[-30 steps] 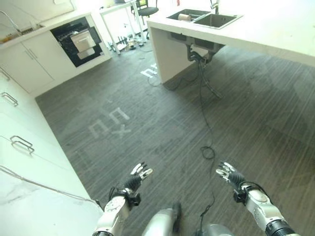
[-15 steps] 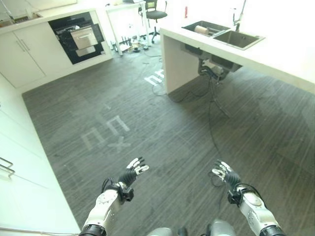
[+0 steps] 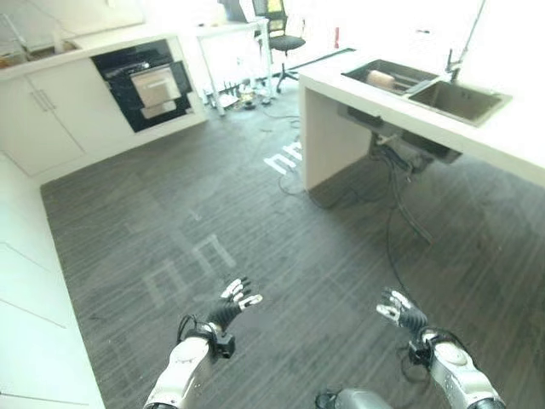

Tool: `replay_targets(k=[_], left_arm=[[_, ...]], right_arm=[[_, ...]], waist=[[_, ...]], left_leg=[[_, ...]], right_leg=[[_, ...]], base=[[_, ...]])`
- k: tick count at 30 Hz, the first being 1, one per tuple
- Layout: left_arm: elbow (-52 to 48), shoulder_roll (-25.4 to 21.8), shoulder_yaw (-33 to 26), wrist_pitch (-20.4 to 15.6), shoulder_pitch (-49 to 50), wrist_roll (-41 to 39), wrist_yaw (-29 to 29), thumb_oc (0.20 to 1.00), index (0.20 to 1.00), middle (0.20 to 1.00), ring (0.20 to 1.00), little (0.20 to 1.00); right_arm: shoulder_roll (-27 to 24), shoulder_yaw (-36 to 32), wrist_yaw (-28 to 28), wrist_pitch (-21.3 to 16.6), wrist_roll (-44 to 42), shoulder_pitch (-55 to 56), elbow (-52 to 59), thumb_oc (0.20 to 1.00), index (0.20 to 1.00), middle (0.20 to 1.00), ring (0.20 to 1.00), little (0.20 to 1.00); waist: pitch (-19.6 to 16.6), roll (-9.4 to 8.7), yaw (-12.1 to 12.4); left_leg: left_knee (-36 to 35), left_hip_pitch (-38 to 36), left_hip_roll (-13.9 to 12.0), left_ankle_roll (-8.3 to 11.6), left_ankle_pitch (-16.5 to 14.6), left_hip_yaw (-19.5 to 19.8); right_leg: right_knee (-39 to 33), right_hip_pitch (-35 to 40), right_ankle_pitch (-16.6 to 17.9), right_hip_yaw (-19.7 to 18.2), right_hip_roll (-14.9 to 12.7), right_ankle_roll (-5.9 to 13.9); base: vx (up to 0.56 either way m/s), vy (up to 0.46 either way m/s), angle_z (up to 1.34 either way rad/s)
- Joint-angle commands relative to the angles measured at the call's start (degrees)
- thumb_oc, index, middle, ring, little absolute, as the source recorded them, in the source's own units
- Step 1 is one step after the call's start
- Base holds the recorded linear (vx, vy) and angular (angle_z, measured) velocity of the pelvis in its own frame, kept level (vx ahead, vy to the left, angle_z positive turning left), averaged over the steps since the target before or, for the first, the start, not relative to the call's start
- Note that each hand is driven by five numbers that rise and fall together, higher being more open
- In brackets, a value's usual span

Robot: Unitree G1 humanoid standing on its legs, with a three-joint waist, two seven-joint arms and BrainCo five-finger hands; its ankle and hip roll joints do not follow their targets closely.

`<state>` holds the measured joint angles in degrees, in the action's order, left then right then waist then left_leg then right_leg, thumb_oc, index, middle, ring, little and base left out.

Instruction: Place the dishes in the dishwasher.

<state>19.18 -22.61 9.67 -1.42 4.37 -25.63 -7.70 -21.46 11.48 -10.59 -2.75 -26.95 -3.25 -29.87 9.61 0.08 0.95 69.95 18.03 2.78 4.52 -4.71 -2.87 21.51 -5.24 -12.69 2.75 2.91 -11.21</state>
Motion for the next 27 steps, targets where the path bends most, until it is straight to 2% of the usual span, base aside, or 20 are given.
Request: replay_targets(k=[1, 2, 3, 4, 5, 8, 10, 11, 12, 13, 14, 15, 16, 18, 19, 20, 21, 23, 24, 27], left_arm=[[-1.74, -1.68, -2.75, -1.81, -0.81, 1.61, -0.17, 1.000, 1.000, 1.000, 1.000, 1.000], [-2.36, -1.73, -3.01, -1.58, -0.22, 1.57, 0.11, 1.000, 1.000, 1.000, 1.000, 1.000], [-2.83, -1.84, -3.16, -1.59, 0.51, 1.06, 0.46, 1.000, 1.000, 1.000, 1.000, 1.000], [-4.01, -1.75, -3.57, -1.26, 1.80, 0.89, 0.45, 1.000, 1.000, 1.000, 1.000, 1.000], [-4.45, -1.63, -3.94, -1.24, 2.49, 1.14, 0.02, 1.000, 1.000, 1.000, 1.000, 1.000], [-3.58, -1.71, -4.51, -2.49, 2.91, 1.21, -0.92, 1.000, 1.000, 1.000, 1.000, 1.000], [-1.55, -2.65, -4.20, -2.63, 1.99, 1.63, -1.70, 1.000, 1.000, 1.000, 1.000, 1.000], [-1.00, -2.83, -4.18, -2.53, 1.62, 2.31, -2.28, 1.000, 1.000, 1.000, 1.000, 1.000], [-0.68, -3.17, -4.02, -2.30, 1.17, 3.13, -2.69, 1.000, 1.000, 1.000, 1.000, 1.000], [-0.11, -4.07, -3.45, -1.66, 0.11, 4.57, -3.07, 1.000, 1.000, 1.000, 1.000, 1.000], [0.30, -4.40, -3.17, -1.59, -0.20, 5.11, -2.89, 1.000, 1.000, 1.000, 1.000, 1.000], [0.60, -4.73, -2.80, -1.71, -0.43, 4.96, -2.44, 1.000, 1.000, 1.000, 1.000, 1.000], [0.67, -4.95, -2.77, -2.06, -0.41, 4.46, -2.27, 1.000, 1.000, 1.000, 1.000, 1.000], [-0.99, -5.76, -3.43, -1.84, 0.19, 4.95, -2.50, 1.000, 1.000, 1.000, 1.000, 1.000], [-1.57, -6.23, -4.15, -1.43, 0.47, 5.45, -2.62, 1.000, 1.000, 1.000, 1.000, 1.000], [-1.69, -6.25, -4.36, -1.17, 0.49, 5.47, -2.44, 1.000, 1.000, 1.000, 1.000, 1.000], [-1.60, -6.17, -4.26, -1.18, 0.63, 5.42, -1.21, 1.000, 1.000, 1.000, 1.000, 1.000], [-1.81, -6.07, -3.86, -1.61, 1.20, 5.85, -0.05, 1.000, 1.000, 1.000, 1.000, 1.000], [-2.13, -6.01, -3.43, -1.83, 1.70, 6.54, 0.54, 1.000, 1.000, 1.000, 1.000, 1.000], [-1.55, -5.45, -3.10, -1.93, 2.46, 6.95, 1.82, 1.000, 1.000, 1.000, 1.000, 1.000]], right_arm=[[0.13, 0.71, -0.23, -2.29, 0.67, -0.53, 4.68, 1.000, 1.000, 1.000, 1.000, 1.000], [0.48, 0.95, 0.06, -1.78, 0.90, -0.80, 5.09, 1.000, 1.000, 1.000, 1.000, 1.000], [0.68, 1.20, 0.33, -1.59, 1.25, -0.83, 5.38, 1.000, 1.000, 1.000, 1.000, 1.000], [0.78, 1.76, 1.03, -1.65, 1.30, -0.70, 5.51, 1.000, 1.000, 1.000, 1.000, 1.000], [0.78, 2.01, 1.33, -1.99, 1.24, -0.63, 5.28, 1.000, 1.000, 1.000, 1.000, 1.000], [0.70, 2.46, 1.19, -3.41, 1.31, -0.90, 4.09, 1.000, 1.000, 1.000, 1.000, 1.000], [0.94, 2.06, 1.62, -2.42, 0.63, -0.67, 3.49, 1.000, 1.000, 1.000, 1.000, 1.000], [1.21, 1.88, 1.88, -2.33, 0.44, -0.36, 3.52, 1.000, 1.000, 1.000, 1.000, 1.000], [1.73, 1.75, 2.00, -2.04, 0.24, 0.00, 3.57, 1.000, 1.000, 1.000, 1.000, 1.000], [2.74, 1.27, 2.37, -1.43, -0.42, 0.56, 3.27, 1.000, 1.000, 1.000, 1.000, 1.000], [3.30, 1.38, 2.94, -1.43, -0.22, 0.53, 2.77, 1.000, 1.000, 1.000, 1.000, 1.000], [3.70, 1.71, 3.18, -1.77, -0.11, 0.33, 1.82, 1.000, 1.000, 1.000, 1.000, 1.000], [3.95, 2.07, 3.27, -2.04, -0.16, 0.02, 0.71, 1.000, 1.000, 1.000, 1.000, 1.000], [3.96, 1.51, 2.47, -2.69, 0.22, 0.10, -0.59, 1.000, 1.000, 1.000, 1.000, 1.000], [3.20, 1.12, 1.61, -3.00, -0.50, 0.35, -1.09, 1.000, 1.000, 1.000, 1.000, 1.000], [2.95, 1.13, 1.23, -2.96, -0.59, 0.26, -1.29, 1.000, 1.000, 1.000, 1.000, 1.000], [2.54, 1.37, 0.23, -3.15, -0.92, 0.01, -2.29, 1.000, 1.000, 1.000, 1.000, 1.000], [2.52, 1.33, -0.56, -3.20, -0.26, -0.03, -3.11, 1.000, 1.000, 1.000, 1.000, 1.000], [2.67, 1.17, -0.83, -3.21, 0.17, -0.05, -3.76, 1.000, 1.000, 1.000, 1.000, 1.000], [2.21, 1.66, -1.49, -2.41, 0.49, -0.60, -4.46, 1.000, 1.000, 1.000, 1.000, 1.000]], waist=[[2.23, -1.86, 1.21], [2.05, -1.64, 1.80], [2.04, -0.47, 2.28], [1.96, 1.04, 3.31], [1.97, 1.40, 3.90], [1.61, 1.52, 4.81], [0.22, 0.83, 5.04], [-0.40, 0.72, 4.96], [-0.53, 0.82, 4.45], [-0.58, 1.35, 3.67], [-0.41, 1.62, 3.50], [-0.21, 1.98, 3.41], [0.10, 2.32, 3.40], [1.39, 2.50, 2.61], [2.09, 2.39, 2.19], [2.41, 2.20, 1.99], [3.17, 0.78, 1.63], [3.32, 0.08, 1.51], [3.13, 0.20, 1.26], [2.25, 0.29, 1.30]], left_leg=[[-42.00, -8.00, 2.87, -4.10, 6.25, -1.17], [-50.15, -8.25, 2.85, -4.19, 6.70, -1.00], [-52.76, -5.97, 2.37, -4.03, 5.49, 0.75], [-52.76, -0.89, 1.75, -3.03, 5.18, 4.96], [-52.76, 1.21, 1.56, -2.47, 5.56, 6.46], [-52.76, 2.23, 1.09, -2.57, 6.11, 5.95], [-52.76, -0.24, 2.26, -5.04, 3.71, 5.31], [-52.76, -1.05, 2.45, -5.89, 2.91, 5.25], [-52.76, -2.64, 2.99, -7.01, 1.78, 5.63], [-52.76, -4.53, 3.97, -9.01, 0.50, 6.10], [-52.76, -5.79, 4.09, -9.66, -0.20, 5.61], [-52.76, -7.15, 3.96, -10.02, -1.08, 5.11], [-52.76, -8.64, 3.57, -10.22, -1.93, 4.59], [-52.76, -11.75, 3.31, -9.74, -3.61, 5.01], [-52.76, -13.21, 3.24, -9.38, -4.62, 5.12], [-52.76, -13.74, 3.37, -9.26, -4.94, 5.02], [-52.76, -15.37, 4.91, -9.09, -6.50, 4.52], [-52.76, -16.61, 5.87, -9.20, -8.02, 4.92], [-52.76, -17.51, 5.71, -9.34, -9.21, 5.44], [-52.76, -18.99, 4.65, -8.41, -9.91, 5.44]], right_leg=[[-4.32, 3.09, 4.89, 1.48, -4.13, 12.43], [-4.32, 3.40, 4.47, 1.18, -3.80, 12.87], [-4.32, 4.04, 4.03, 0.85, -2.54, 13.14], [-4.32, 5.23, 3.22, -0.34, -0.66, 13.08], [-4.32, 6.17, 2.63, -1.03, -0.18, 13.00], [-4.32, 8.83, 0.41, -1.29, -1.46, 13.86], [-4.32, 12.82, -0.99, -0.08, -3.80, 15.25], [-4.32, 14.30, 1.43, 1.32, -4.66, 15.84], [-4.05, 16.40, 6.12, 3.21, -5.63, 16.94], [8.59, 11.83, 11.43, 4.76, -7.36, 18.39], [14.82, 8.63, 13.77, 5.75, -8.43, 18.66], [17.78, 5.61, 14.37, 6.86, -9.07, 18.26], [17.32, 3.26, 13.60, 8.23, -9.13, 17.59], [6.28, 0.55, 11.36, 10.05, -6.52, 17.16], [-2.39, -0.31, 12.21, 10.95, -6.42, 17.21], [-4.32, -1.32, 12.78, 11.16, -6.95, 17.36], [-4.32, -6.92, 13.29, 9.70, -9.75, 18.76], [-4.32, -10.86, 14.07, 7.48, -11.30, 19.64], [-4.32, -11.70, 14.66, 6.18, -11.53, 19.66], [-4.32, -10.00, 13.36, 7.16, -11.05, 19.01]], base=[[0.50, 0.158, -0.62], [0.52, 0.238, -0.90], [0.56, 0.316, -1.14], [0.53, 0.320, -0.85], [0.53, 0.317, -0.68], [0.49, 0.334, -0.77], [0.58, 0.330, -0.60], [0.50, 0.250, -0.24], [0.53, 0.322, -0.11], [0.49, 0.339, 0.08], [0.41, 0.315, 0.34], [0.31, 0.175, 0.50], [0.36, 0.069, 0.31], [0.39, -0.082, -0.31], [0.31, -0.129, 0.10], [0.39, -0.189, 0.21], [0.32, -0.170, 0.06], [0.43, -0.234, -0.47], [0.42, -0.242, -0.24], [0.40, -0.232, -0.05]])
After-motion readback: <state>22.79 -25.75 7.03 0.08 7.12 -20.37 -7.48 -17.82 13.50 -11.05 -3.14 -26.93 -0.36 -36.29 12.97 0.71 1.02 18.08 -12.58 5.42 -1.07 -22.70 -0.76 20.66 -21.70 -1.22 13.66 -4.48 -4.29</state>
